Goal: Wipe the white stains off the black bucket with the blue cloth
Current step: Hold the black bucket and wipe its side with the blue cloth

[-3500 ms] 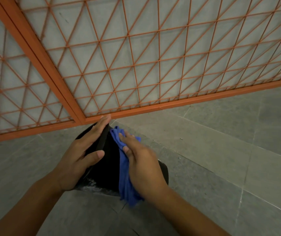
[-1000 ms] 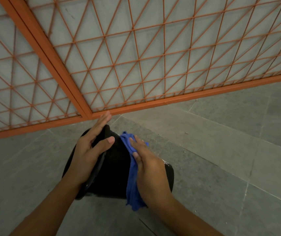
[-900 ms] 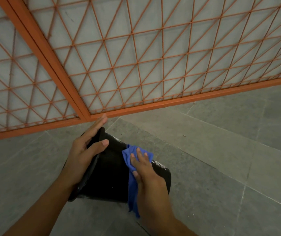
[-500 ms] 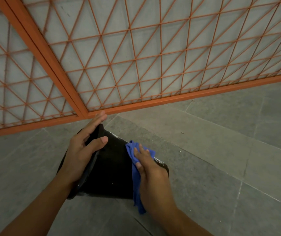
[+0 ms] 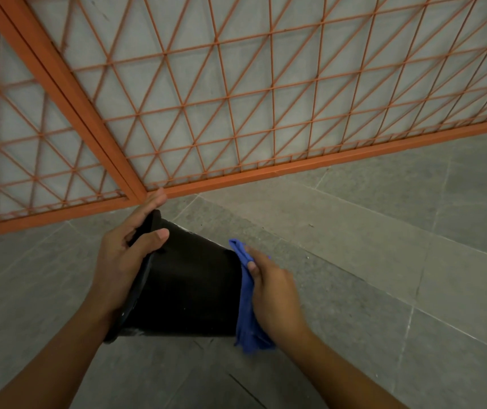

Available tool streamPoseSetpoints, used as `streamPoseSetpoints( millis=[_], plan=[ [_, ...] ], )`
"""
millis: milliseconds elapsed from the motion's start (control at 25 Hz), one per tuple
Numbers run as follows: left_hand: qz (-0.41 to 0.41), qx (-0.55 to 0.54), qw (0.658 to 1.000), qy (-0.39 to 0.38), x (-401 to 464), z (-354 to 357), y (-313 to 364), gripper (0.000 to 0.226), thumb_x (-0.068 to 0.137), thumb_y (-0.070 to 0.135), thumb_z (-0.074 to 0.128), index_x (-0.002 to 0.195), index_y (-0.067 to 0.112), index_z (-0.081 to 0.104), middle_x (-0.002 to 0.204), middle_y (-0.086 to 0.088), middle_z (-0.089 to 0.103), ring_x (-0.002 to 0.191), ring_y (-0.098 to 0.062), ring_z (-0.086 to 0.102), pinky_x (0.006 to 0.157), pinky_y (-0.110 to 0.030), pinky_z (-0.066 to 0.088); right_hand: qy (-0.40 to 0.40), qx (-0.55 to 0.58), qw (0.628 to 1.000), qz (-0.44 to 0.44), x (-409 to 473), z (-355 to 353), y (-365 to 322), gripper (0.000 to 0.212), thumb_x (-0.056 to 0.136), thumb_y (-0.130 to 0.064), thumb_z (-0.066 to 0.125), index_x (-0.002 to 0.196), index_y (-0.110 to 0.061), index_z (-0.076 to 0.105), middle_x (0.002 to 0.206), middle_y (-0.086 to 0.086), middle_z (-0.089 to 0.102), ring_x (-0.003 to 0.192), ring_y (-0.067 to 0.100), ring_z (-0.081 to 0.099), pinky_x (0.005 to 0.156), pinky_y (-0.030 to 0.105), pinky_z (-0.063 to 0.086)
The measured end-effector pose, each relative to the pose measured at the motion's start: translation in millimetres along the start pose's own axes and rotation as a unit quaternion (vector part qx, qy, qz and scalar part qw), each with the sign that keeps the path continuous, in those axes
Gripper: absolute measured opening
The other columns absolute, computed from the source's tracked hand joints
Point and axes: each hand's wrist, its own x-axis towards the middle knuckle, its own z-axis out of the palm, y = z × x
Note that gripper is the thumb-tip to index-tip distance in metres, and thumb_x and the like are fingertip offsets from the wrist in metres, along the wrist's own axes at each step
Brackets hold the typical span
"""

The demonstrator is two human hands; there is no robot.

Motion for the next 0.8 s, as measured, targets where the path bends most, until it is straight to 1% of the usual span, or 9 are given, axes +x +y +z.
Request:
streamPoseSetpoints(
  millis=[80, 120, 240, 320, 440, 520, 600, 680, 800],
  plan=[
    [0.001, -0.001, 1.0, 0.004, 0.1, -1.0, 0.8, 0.064, 0.062, 0.044, 0.059, 0.124, 0.03, 0.058, 0.136, 0.013, 0.056, 0.13, 0.003, 0.046, 0.106, -0.015, 0.036, 0.015, 0.0, 1.0, 0.023, -3.3, -7.6, 6.3, 0.032, 0.096, -0.014, 0.037, 0.125, -0.018, 0.05, 0.119, 0.007, 0.061, 0.109, 0.007, 0.055, 0.075, 0.003, 0.036],
    [0.0, 0.0, 1.0, 0.003, 0.3, -1.7, 0.8, 0.064, 0.062, 0.043, 0.059, 0.124, 0.029, 0.058, 0.136, 0.013, 0.056, 0.13, 0.003, 0.046, 0.107, -0.017, 0.035, 0.003, -0.006, 1.0, 0.009, -10.5, -9.3, 6.0, 0.034, 0.096, -0.014, 0.036, 0.128, -0.018, 0.047, 0.127, 0.008, 0.057, 0.116, 0.011, 0.052, 0.083, 0.008, 0.035],
    [0.002, -0.002, 1.0, 0.001, -0.1, -3.4, -2.1, 0.063, 0.063, 0.042, 0.058, 0.125, 0.03, 0.057, 0.131, 0.024, 0.057, 0.13, 0.006, 0.045, 0.104, -0.01, 0.035, -0.028, -0.015, 0.999, -0.033, -18.9, -4.0, -0.8, 0.039, 0.096, -0.015, 0.035, 0.134, -0.02, 0.039, 0.14, -0.001, 0.043, 0.13, 0.015, 0.038, 0.098, 0.014, 0.025],
    [0.0, -0.005, 1.0, 0.012, -0.9, -3.8, -3.2, 0.063, 0.063, 0.042, 0.058, 0.125, 0.03, 0.057, 0.126, 0.034, 0.055, 0.127, 0.009, 0.045, 0.097, -0.002, 0.035, -0.026, -0.035, 0.999, -0.006, 0.2, -3.3, 9.6, 0.036, 0.097, -0.016, 0.036, 0.132, -0.02, 0.043, 0.135, -0.001, 0.049, 0.125, 0.014, 0.044, 0.094, 0.011, 0.028],
    [0.002, -0.018, 0.999, 0.029, -3.1, -6.0, -2.8, 0.066, 0.063, 0.042, 0.059, 0.126, 0.027, 0.056, 0.126, 0.033, 0.056, 0.128, 0.007, 0.046, 0.098, -0.003, 0.036, 0.004, -0.064, 0.997, 0.044, 4.6, -14.3, 25.2, 0.034, 0.097, -0.015, 0.036, 0.128, -0.022, 0.048, 0.121, 0.004, 0.061, 0.11, 0.019, 0.056, 0.079, 0.012, 0.035],
    [0.008, -0.013, 1.0, 0.019, -4.3, -5.8, -1.4, 0.064, 0.063, 0.041, 0.059, 0.126, 0.028, 0.056, 0.127, 0.034, 0.054, 0.13, 0.007, 0.044, 0.1, -0.003, 0.035, -0.008, -0.067, 0.997, 0.035, -10.4, -18.5, 23.4, 0.035, 0.096, -0.015, 0.036, 0.13, -0.021, 0.045, 0.122, 0.007, 0.059, 0.112, 0.024, 0.055, 0.083, 0.018, 0.037],
    [0.017, -0.006, 1.0, 0.005, -4.6, -3.4, -0.9, 0.06, 0.064, 0.041, 0.058, 0.123, 0.031, 0.056, 0.127, 0.037, 0.051, 0.129, 0.009, 0.043, 0.101, -0.003, 0.033, -0.011, -0.047, 0.999, -0.003, -14.8, -14.0, 13.3, 0.036, 0.096, -0.014, 0.037, 0.131, -0.019, 0.044, 0.129, 0.002, 0.055, 0.12, 0.02, 0.049, 0.09, 0.013, 0.032],
    [0.013, -0.004, 1.0, 0.009, -4.1, -0.2, -0.3, 0.06, 0.064, 0.042, 0.058, 0.123, 0.031, 0.056, 0.126, 0.038, 0.05, 0.128, 0.011, 0.043, 0.099, -0.001, 0.033, -0.02, -0.048, 0.999, -0.01, -0.2, -9.4, 13.5, 0.033, 0.096, -0.014, 0.038, 0.126, -0.017, 0.051, 0.122, 0.0, 0.059, 0.114, 0.017, 0.053, 0.083, 0.007, 0.03],
    [0.017, -0.007, 1.0, 0.021, -1.8, 0.8, 1.2, 0.061, 0.064, 0.042, 0.058, 0.124, 0.031, 0.057, 0.126, 0.035, 0.052, 0.129, 0.008, 0.044, 0.097, -0.001, 0.034, -0.013, -0.061, 0.997, 0.043, 9.9, -14.5, 28.0, 0.03, 0.097, -0.015, 0.036, 0.122, -0.017, 0.053, 0.11, 0.005, 0.065, 0.101, 0.019, 0.059, 0.074, 0.016, 0.037]
  ],
)
